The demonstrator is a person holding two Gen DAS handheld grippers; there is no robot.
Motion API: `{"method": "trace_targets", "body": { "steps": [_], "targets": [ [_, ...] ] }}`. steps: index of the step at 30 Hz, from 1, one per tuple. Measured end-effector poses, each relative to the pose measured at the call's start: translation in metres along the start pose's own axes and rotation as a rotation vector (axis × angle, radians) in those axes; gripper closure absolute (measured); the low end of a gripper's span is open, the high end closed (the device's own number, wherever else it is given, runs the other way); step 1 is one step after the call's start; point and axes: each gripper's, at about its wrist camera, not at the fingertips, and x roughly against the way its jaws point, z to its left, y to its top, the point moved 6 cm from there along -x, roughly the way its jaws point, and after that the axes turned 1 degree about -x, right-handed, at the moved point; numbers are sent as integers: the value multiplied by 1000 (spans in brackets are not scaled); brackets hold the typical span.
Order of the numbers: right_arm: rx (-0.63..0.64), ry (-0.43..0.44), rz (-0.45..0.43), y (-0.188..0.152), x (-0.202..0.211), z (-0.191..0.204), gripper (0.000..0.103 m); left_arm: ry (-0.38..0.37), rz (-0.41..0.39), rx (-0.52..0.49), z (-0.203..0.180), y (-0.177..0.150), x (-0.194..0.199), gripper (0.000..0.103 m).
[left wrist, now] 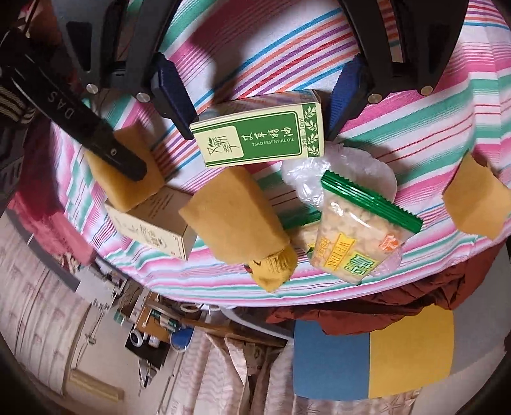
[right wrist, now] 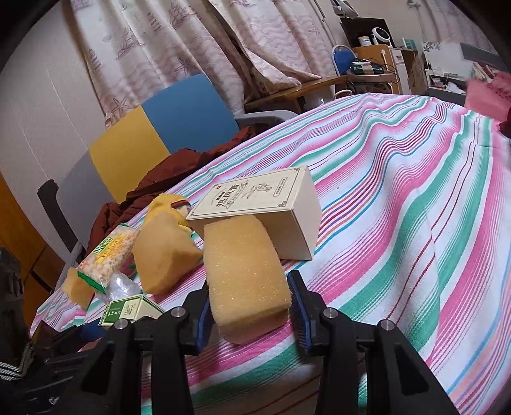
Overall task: Organize objects
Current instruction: 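Grasp the green-white essential oil box with the left tool while the right holds the sponge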
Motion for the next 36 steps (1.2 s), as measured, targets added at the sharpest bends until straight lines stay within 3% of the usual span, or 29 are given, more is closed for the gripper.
{"method": "trace_targets", "body": {
  "steps": [4,25,36],
  "targets": [
    [9,-8,-1,0,0,0,61,-30,-20,33,5,-2,4,24],
    [97,-74,14,-13,10,20,66,-24,-121,93,33,-42,53,25],
    [201,-5,29,-27,27,71,67,-12,-152,39,31,-64,70,25]
  ]
}}
